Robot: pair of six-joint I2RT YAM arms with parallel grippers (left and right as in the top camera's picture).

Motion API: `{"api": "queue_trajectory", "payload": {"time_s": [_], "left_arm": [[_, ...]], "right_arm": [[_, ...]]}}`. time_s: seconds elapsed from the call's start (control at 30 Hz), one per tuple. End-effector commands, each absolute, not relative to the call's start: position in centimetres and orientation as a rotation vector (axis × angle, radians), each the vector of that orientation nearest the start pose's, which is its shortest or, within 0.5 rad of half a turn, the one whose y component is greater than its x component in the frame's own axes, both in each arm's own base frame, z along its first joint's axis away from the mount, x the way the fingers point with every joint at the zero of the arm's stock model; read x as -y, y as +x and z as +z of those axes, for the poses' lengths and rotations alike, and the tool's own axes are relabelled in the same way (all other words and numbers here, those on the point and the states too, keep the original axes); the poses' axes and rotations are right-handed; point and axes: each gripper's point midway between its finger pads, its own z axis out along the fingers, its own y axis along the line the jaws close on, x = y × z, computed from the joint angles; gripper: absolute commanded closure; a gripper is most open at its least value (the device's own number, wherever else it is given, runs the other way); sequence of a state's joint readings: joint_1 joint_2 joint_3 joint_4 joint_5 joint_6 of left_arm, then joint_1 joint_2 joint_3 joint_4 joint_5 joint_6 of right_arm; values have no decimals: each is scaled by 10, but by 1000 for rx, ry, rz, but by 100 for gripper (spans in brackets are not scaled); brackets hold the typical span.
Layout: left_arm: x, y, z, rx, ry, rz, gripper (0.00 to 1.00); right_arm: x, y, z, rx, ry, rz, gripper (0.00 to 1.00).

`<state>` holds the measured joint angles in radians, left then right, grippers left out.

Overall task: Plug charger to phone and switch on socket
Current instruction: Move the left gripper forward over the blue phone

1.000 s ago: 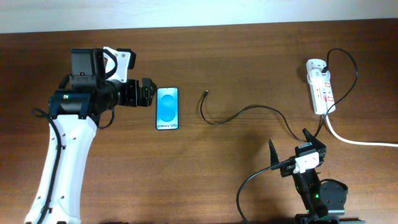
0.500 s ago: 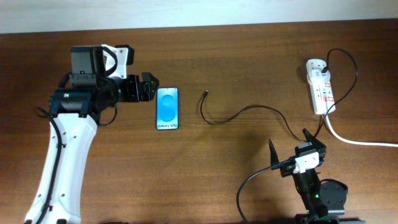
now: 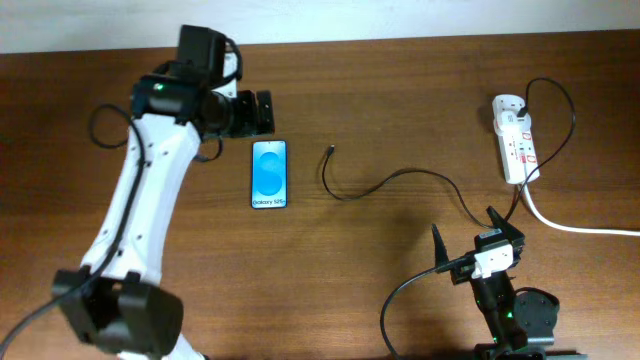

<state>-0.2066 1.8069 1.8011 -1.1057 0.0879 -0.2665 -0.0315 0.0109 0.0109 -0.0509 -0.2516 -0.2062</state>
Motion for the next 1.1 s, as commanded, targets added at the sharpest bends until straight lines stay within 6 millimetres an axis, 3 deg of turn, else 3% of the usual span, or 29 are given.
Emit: {"api": "queue_trajectory", "payload": {"time_s": [0.0, 0.13, 0.47, 0.7, 0.8, 1.07], "left_arm": [[111, 429, 167, -2802, -126, -177, 1], [125, 429, 112, -2930, -136, -134, 1], [122, 428, 45, -3050, -167, -5, 1], [122, 431, 24, -3071, -166, 20, 1], [120, 427, 7, -3113, -67, 42, 1], [120, 424, -3, -3122, -62, 46, 1]], "right_arm": [[-37, 242, 162, -1587, -338, 33, 2], [-37, 242, 162, -1587, -337, 32, 1], [-37, 242, 162, -1587, -338, 33, 2], [-37, 242, 162, -1587, -338, 33, 2], [-37, 242, 162, -1587, -338, 33, 2], [-37, 242, 162, -1587, -338, 33, 1]]}}
